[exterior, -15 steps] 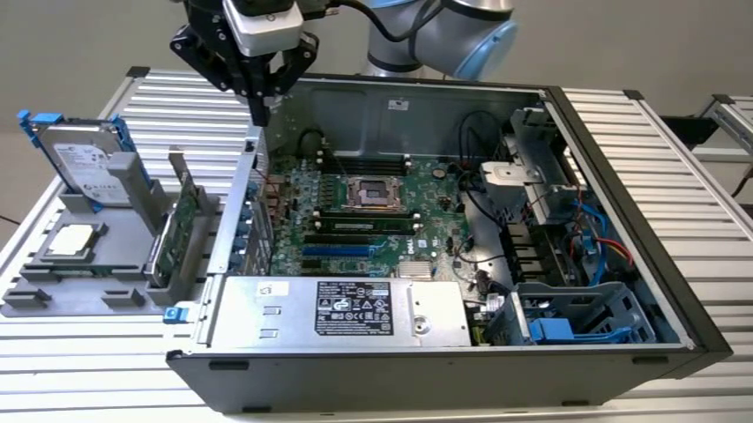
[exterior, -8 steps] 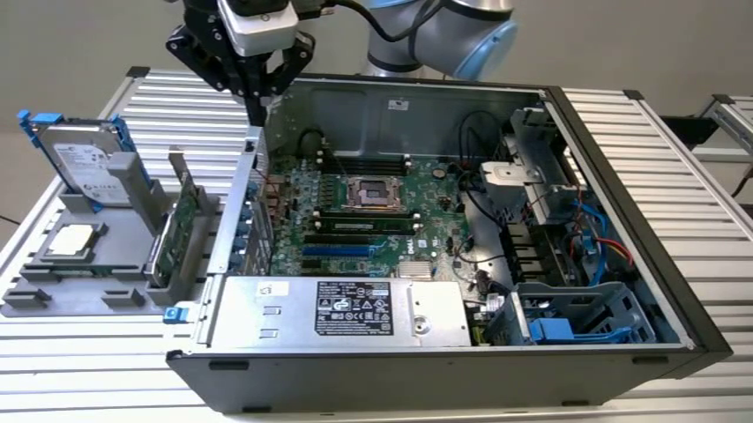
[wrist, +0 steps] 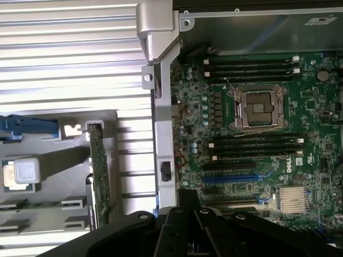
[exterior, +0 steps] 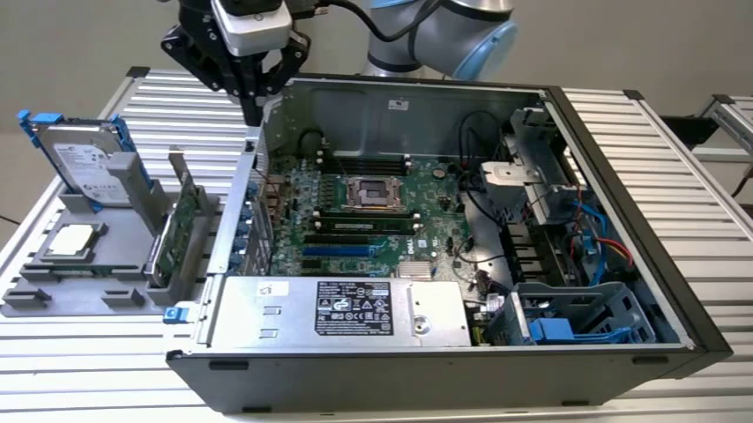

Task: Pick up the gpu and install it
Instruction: 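Reach for the gpu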

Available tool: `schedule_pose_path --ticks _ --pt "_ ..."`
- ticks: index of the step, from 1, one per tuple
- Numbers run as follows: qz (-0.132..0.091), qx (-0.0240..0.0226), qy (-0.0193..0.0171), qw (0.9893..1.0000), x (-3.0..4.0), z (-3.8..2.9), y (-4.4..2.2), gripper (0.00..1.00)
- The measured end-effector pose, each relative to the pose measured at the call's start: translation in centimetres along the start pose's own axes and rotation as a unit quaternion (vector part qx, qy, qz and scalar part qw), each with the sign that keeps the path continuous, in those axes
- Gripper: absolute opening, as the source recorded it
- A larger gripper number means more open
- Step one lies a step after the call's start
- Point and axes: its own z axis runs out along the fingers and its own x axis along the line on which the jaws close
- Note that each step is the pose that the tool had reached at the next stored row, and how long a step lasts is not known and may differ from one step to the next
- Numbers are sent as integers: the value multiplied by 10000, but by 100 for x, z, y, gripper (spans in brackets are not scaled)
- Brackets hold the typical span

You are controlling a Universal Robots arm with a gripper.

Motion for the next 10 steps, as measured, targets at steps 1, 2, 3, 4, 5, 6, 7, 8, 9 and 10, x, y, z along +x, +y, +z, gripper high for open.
schedule_pose_path --ticks 1,2,3,4,5,6,7,8,9,10 --pt "0 0 0 10000 7 -1 -3 0" --pt "0 0 0 10000 14 -1 -5 0" --pt "0 0 0 10000 21 -1 -6 0" --pt "0 0 0 10000 28 -1 -8 0" --pt "0 0 0 10000 35 -1 -10 0" --pt "0 0 0 10000 45 -2 -11 0" --pt "0 0 0 10000 55 -2 -13 0" --pt "0 0 -1 10000 65 -2 -14 0" --pt "0 0 -1 10000 75 -2 -16 0" --pt "0 0 -1 10000 86 -3 -18 0"
